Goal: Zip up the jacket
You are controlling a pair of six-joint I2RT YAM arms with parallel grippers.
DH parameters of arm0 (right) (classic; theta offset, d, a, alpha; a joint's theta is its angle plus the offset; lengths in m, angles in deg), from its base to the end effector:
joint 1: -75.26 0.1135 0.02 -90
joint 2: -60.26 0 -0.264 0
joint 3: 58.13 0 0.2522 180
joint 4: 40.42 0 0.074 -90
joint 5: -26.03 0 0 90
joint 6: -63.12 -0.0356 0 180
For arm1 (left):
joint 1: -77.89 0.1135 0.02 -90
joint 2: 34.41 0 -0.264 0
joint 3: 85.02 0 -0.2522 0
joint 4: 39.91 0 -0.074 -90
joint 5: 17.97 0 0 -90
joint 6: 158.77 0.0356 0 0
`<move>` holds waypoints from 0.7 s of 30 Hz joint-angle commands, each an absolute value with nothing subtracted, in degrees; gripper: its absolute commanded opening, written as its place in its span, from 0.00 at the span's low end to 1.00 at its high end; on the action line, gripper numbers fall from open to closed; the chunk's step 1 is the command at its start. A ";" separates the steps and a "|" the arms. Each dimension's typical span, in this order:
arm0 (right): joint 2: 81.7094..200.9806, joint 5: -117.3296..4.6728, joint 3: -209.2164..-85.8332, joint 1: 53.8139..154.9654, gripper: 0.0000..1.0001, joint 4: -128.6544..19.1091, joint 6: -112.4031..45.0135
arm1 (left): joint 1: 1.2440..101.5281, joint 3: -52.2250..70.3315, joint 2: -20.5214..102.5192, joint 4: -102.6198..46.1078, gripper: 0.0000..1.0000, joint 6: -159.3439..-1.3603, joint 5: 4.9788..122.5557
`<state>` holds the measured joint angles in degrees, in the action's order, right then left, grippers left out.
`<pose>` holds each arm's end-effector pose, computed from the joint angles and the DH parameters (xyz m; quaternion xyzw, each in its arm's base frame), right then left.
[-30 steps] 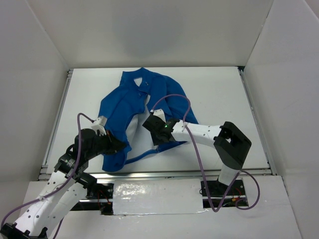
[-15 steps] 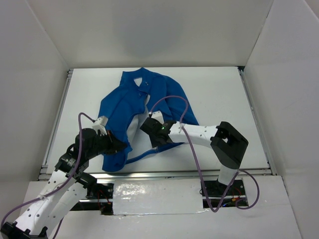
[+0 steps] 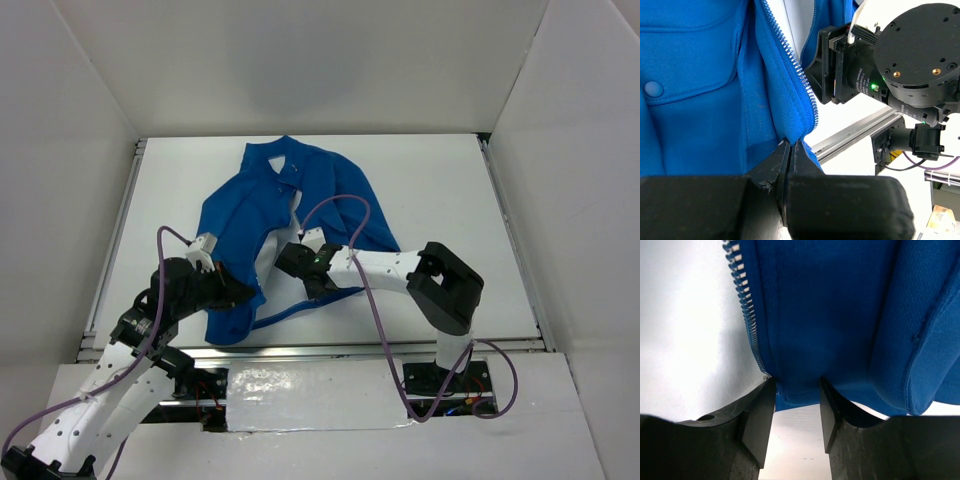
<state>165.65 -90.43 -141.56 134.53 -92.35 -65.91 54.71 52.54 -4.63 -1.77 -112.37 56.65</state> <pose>0.1942 0.2956 0.1720 -0.1378 0.9545 -0.0450 0.2606 0.1201 -0.0617 0.2533 -0.0783 0.8374 -0.3856 0.3794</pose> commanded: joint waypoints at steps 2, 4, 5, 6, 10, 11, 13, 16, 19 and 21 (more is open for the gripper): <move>166.17 -94.29 -143.09 134.76 0.47 -95.93 -67.75 | 54.59 53.01 -5.14 -5.06 0.00 -111.31 54.98; 165.91 -93.85 -142.21 134.76 0.40 -94.96 -67.84 | 54.59 53.01 -5.14 -5.15 0.00 -111.40 54.98; 165.82 -93.77 -142.12 134.76 0.37 -94.70 -67.84 | 54.59 53.01 -5.05 -5.15 0.00 -111.31 54.89; 165.91 -93.68 -142.12 134.68 0.34 -94.61 -67.92 | 54.59 53.01 -5.14 -5.15 0.00 -111.31 54.98; 166.09 -93.76 -142.73 134.76 0.25 -94.96 -67.93 | 54.59 52.92 -5.05 -5.15 0.00 -111.31 54.71; 165.82 -93.76 -142.82 134.76 0.23 -94.87 -67.84 | 54.59 53.01 -5.05 -5.15 0.00 -111.31 54.71; 165.65 -93.68 -142.73 134.76 0.20 -94.78 -67.75 | 54.59 53.01 -5.14 -5.15 0.00 -111.31 54.80; 165.47 -93.68 -143.08 134.76 0.11 -95.31 -68.01 | 54.59 53.01 -5.05 -5.15 0.00 -111.31 54.80; 164.07 -93.68 -143.17 135.29 0.11 -95.92 -68.19 | 54.59 53.10 -5.05 -5.15 0.00 -111.31 54.89; 161.45 -92.54 -142.82 135.47 0.11 -95.58 -68.01 | 54.59 53.01 -4.79 -5.23 0.00 -111.31 54.89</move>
<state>165.60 -91.76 -141.71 134.66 -93.49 -67.44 54.71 53.15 -4.65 -2.23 -112.32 55.80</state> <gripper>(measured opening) 0.119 0.091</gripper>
